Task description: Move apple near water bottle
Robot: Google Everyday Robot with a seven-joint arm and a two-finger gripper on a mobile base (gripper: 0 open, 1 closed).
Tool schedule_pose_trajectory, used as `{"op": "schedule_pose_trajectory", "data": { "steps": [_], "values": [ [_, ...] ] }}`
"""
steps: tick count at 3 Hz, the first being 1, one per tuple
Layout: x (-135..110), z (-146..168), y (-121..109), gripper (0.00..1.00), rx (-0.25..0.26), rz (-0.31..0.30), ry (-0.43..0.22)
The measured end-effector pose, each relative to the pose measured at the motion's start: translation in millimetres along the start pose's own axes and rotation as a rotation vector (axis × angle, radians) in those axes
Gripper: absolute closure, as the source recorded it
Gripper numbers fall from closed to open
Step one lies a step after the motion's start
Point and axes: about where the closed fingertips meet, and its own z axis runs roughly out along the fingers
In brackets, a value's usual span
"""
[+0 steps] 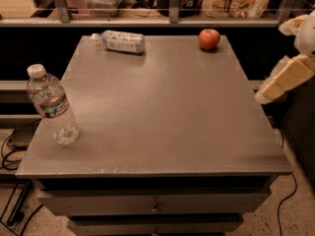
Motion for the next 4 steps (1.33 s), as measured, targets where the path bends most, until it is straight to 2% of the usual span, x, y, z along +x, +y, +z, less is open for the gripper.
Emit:
{"op": "schedule_pose_trajectory", "data": {
  "steps": [1,2,3,4],
  "values": [
    [-3,34,-54,0.0,0.06,0.057,-0.062],
    [-5,66,-90,0.0,0.065,0.082,-0.082],
    [-12,116,-138,0.0,0.046,0.118,-0.111],
    [-14,130,-151,0.0,0.042,0.127,-0.12]
  ]
}}
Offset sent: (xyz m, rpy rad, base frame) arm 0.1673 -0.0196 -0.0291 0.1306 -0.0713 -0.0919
